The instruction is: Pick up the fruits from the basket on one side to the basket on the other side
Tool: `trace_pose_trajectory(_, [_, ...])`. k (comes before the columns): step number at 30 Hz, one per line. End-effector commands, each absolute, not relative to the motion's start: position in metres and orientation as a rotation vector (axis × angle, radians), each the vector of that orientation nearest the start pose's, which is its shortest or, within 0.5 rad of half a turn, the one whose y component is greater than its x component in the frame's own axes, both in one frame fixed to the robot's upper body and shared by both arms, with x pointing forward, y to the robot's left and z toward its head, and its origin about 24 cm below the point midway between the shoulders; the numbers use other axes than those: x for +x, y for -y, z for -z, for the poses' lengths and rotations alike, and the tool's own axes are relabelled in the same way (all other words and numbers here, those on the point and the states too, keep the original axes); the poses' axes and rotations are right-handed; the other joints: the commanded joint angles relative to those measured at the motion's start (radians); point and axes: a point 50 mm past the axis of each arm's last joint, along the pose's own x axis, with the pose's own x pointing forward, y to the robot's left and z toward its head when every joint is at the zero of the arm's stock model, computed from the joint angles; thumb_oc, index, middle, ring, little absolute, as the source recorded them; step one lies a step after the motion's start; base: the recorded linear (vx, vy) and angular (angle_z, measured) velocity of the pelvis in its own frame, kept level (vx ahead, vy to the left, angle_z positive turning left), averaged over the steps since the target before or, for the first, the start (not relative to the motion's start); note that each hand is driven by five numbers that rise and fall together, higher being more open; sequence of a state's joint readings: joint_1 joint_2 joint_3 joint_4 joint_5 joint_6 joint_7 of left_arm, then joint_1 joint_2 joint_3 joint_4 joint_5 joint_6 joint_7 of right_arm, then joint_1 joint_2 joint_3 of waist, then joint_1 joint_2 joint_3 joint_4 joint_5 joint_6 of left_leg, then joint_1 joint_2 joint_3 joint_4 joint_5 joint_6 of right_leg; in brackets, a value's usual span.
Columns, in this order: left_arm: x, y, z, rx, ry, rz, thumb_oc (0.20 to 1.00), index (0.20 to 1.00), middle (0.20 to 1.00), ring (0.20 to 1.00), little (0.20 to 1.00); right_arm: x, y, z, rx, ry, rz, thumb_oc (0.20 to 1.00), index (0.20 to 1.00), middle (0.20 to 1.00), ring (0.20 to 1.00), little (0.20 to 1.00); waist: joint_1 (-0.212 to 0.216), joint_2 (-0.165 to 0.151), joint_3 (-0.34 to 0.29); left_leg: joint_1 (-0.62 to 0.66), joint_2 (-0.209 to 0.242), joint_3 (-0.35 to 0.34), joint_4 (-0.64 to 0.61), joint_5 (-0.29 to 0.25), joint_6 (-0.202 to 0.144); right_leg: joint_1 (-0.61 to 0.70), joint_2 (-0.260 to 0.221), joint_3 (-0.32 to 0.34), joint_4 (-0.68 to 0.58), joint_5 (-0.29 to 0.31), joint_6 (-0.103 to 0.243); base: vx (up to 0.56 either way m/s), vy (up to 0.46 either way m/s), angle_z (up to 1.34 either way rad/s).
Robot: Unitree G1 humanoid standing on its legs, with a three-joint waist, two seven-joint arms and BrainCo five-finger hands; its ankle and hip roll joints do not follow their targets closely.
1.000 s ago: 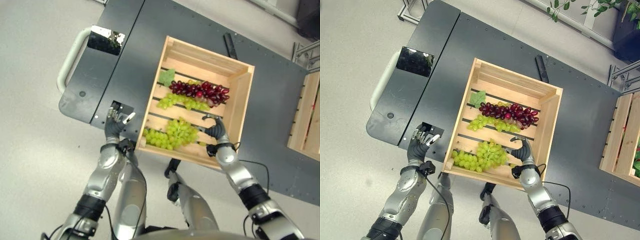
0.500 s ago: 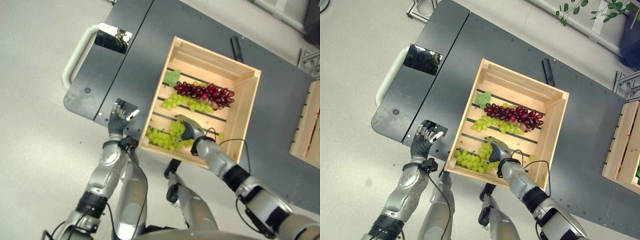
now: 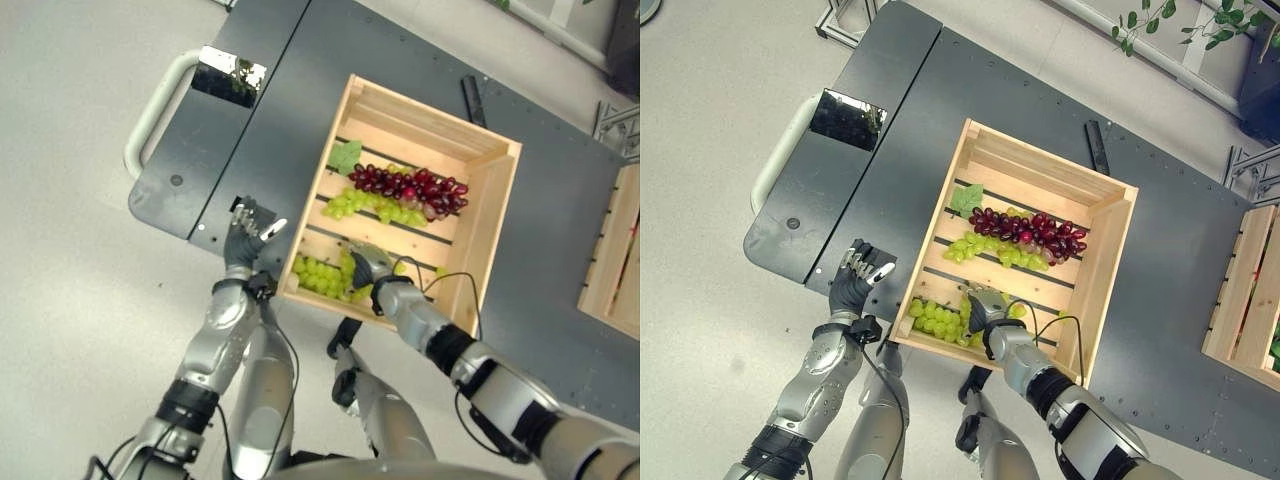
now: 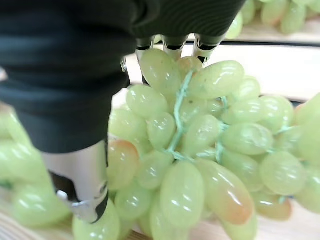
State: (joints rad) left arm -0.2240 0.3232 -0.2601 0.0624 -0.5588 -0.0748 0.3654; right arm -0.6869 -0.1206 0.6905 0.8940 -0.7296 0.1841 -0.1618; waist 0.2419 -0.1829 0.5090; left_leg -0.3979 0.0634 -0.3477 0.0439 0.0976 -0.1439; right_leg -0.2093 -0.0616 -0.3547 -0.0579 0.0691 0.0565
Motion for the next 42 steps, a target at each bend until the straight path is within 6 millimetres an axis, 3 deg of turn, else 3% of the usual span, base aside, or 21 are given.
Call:
trace_pose_trajectory(1, [0.289, -0.144, -0.101, -0.217, 0.177, 0.001, 1.000, 1.000, 1.000, 1.000, 1.000, 0.321, 0.102, 0.029, -1.585, -0.268, -0.444, 1.000, 1.000, 1.000, 1.000, 1.000, 0.046, -0.010, 0.011, -0.020, -0.023, -0.008, -0.116, 0.048, 0.039, -0.034, -0.085, -0.007, 0.078, -0.071, 0.079, 0.01, -0.002, 0.14])
trace_pose_trajectory(11, [0.291, -0.143, -0.101, -0.222, 0.169, 0.006, 1.000, 1.000, 1.000, 1.000, 1.000, 0.307, 0.131, 0.051, -1.652, -0.434, -0.427, 1.000, 1.000, 1.000, 1.000, 1.000, 0.042, -0.018, 0.011, -0.033, -0.021, -0.014, -0.117, 0.051, 0.037, -0.049, -0.079, -0.013, 0.083, -0.070, 0.078, 0.01, -0.002, 0.09])
trace_pose_trajectory(21, [0.292, -0.150, -0.106, -0.213, 0.191, -0.029, 1.000, 1.000, 1.000, 1.000, 1.000, 0.302, 0.125, 0.053, -1.697, -0.387, -0.475, 1.000, 1.000, 1.000, 1.000, 1.000, 0.024, -0.035, 0.011, -0.036, -0.012, -0.009, -0.118, 0.050, 0.034, -0.057, -0.076, -0.005, 0.082, -0.072, 0.076, 0.00, 0.000, 0.00])
trace_pose_trajectory(26, [0.294, -0.157, -0.108, -0.205, 0.200, -0.069, 1.000, 1.000, 1.000, 1.000, 1.000, 0.304, 0.121, 0.044, -1.645, -0.315, -0.456, 1.000, 1.000, 1.000, 1.000, 1.000, 0.010, -0.057, 0.011, -0.032, -0.007, -0.003, -0.119, 0.049, 0.032, -0.054, -0.073, -0.003, 0.083, -0.074, 0.077, 0.00, 0.000, 0.00])
trace_pose_trajectory(31, [0.294, -0.170, -0.113, -0.199, 0.227, -0.128, 1.000, 1.000, 1.000, 1.000, 1.000, 0.306, 0.135, 0.024, -1.470, -0.224, -0.346, 1.000, 1.000, 1.000, 1.000, 1.000, -0.011, -0.100, 0.011, -0.021, 0.002, 0.002, -0.121, 0.045, 0.030, -0.046, -0.068, -0.001, 0.078, -0.075, 0.079, 0.01, -0.007, 0.00])
trace_pose_trajectory(40, [0.293, -0.176, -0.116, -0.196, 0.250, -0.150, 1.000, 1.000, 1.000, 1.000, 1.000, 0.302, 0.162, -0.006, -1.285, -0.104, -0.223, 1.000, 1.000, 1.000, 1.000, 1.000, -0.031, -0.120, 0.011, -0.014, 0.004, 0.018, -0.120, 0.041, 0.036, -0.044, -0.070, 0.014, 0.062, -0.062, 0.087, -0.01, 0.013, -0.09])
trace_pose_trajectory(42, [0.293, -0.176, -0.115, -0.195, 0.248, -0.145, 1.000, 1.000, 1.000, 1.000, 1.000, 0.307, 0.159, -0.013, -1.263, -0.087, -0.212, 1.000, 1.000, 1.000, 1.000, 1.000, -0.029, -0.119, 0.011, -0.013, 0.003, 0.021, -0.119, 0.040, 0.038, -0.043, -0.071, 0.018, 0.059, -0.057, 0.088, -0.02, 0.033, -0.16])
